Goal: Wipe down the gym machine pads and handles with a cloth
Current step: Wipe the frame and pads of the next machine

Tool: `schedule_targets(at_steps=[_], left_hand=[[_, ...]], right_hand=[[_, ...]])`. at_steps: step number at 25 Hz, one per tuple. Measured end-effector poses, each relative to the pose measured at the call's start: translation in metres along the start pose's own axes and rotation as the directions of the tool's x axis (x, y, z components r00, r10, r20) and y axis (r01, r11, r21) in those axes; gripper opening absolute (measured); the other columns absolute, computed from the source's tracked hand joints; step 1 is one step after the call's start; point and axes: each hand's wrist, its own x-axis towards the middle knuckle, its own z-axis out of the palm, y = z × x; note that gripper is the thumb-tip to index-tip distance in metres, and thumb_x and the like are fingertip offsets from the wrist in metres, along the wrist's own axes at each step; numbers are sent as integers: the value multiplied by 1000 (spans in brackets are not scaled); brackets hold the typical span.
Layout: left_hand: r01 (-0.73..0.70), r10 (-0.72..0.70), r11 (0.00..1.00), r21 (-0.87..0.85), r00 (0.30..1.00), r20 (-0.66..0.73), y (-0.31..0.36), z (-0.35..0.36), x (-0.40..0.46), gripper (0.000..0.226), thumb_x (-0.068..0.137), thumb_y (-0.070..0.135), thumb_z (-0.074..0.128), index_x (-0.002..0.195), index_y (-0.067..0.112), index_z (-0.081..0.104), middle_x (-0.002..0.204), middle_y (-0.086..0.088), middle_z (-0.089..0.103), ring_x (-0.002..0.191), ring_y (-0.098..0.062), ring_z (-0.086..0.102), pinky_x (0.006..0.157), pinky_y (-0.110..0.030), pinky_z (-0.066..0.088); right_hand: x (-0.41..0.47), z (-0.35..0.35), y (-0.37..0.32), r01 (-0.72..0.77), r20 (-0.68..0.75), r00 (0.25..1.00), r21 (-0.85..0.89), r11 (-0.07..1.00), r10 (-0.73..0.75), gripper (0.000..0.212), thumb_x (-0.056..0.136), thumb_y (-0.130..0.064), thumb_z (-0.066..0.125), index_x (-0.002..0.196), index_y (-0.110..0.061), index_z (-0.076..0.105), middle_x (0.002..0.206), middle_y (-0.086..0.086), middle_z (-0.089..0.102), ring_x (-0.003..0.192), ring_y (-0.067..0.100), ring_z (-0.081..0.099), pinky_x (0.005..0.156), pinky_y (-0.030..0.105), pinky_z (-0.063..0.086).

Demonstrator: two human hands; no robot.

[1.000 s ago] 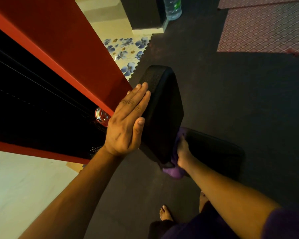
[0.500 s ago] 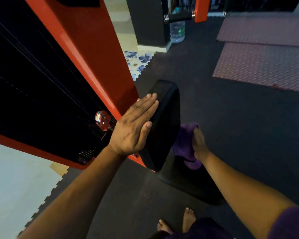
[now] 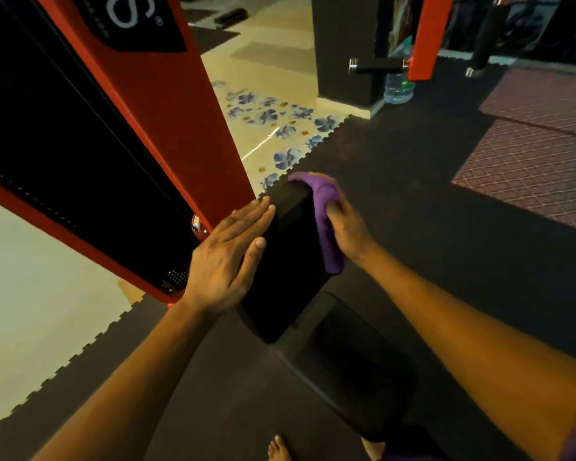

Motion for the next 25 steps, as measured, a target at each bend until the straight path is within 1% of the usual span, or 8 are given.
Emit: schedule_targets(at_steps=[3,6,8,10,14,17,22,25], left_hand=[[18,-14,990,141,999,-29,3,5,-1,54,111,34,24,153,8,46,159,-7,45,151,-22,37,121,-55,34],[2,8,979,202,999,-46,2,8,-2,54,112,34,24,153,7,46,158,-8,45,150,-24,39,120,-57,35],[11,-2,979,203,999,-45,0,9,-4,54,112,35,22,153,8,45,159,-9,44,151,-25,38,119,-57,36],[17,-7,979,205,999,-48,-1,11,-6,55,112,36,22,153,8,45,159,-9,44,151,-25,38,118,-58,36],[34,-24,979,202,998,-50,-2,10,-3,55,112,35,22,155,8,43,160,-9,43,151,-25,37,120,-59,34],[35,-26,976,216,999,-46,-2,11,-3,57,112,36,19,154,6,44,159,-11,44,151,-26,37,119,-61,34],[51,-43,976,213,998,-46,-2,13,-4,57,112,37,19,155,7,43,160,-10,43,152,-24,36,120,-59,33],[39,-33,979,202,999,-36,-5,12,-5,57,112,37,19,156,9,41,161,-9,41,153,-23,34,120,-59,32]], right_hand=[[-1,0,93,-349,-92,932,18,937,349,28,109,-40,34,104,-30,61,97,-9,67,95,8,65,77,19,45],[1,-8,159,-514,-2,857,-48,856,515,45,107,-47,30,137,-22,53,135,3,57,91,-2,52,84,17,39],[8,-9,165,-523,33,852,0,852,523,51,107,-45,32,145,-17,49,144,1,52,104,2,52,99,25,39],[13,-7,148,-465,38,885,66,883,463,49,101,-52,35,134,-26,61,133,-6,64,116,8,59,110,38,41],[32,-6,56,-321,57,947,201,925,316,33,107,-33,33,109,-27,65,95,-7,71,88,8,66,81,29,52],[30,-10,33,-246,86,968,141,959,236,31,111,-39,26,120,-37,55,105,-15,65,92,-1,62,84,20,50],[-4,-7,102,-444,0,896,78,893,445,42,110,-40,28,137,-18,52,134,6,57,116,16,56,102,35,44],[-1,-7,187,-485,-2,874,83,871,487,53,101,-55,34,130,-20,61,128,7,66,111,18,64,108,48,47]])
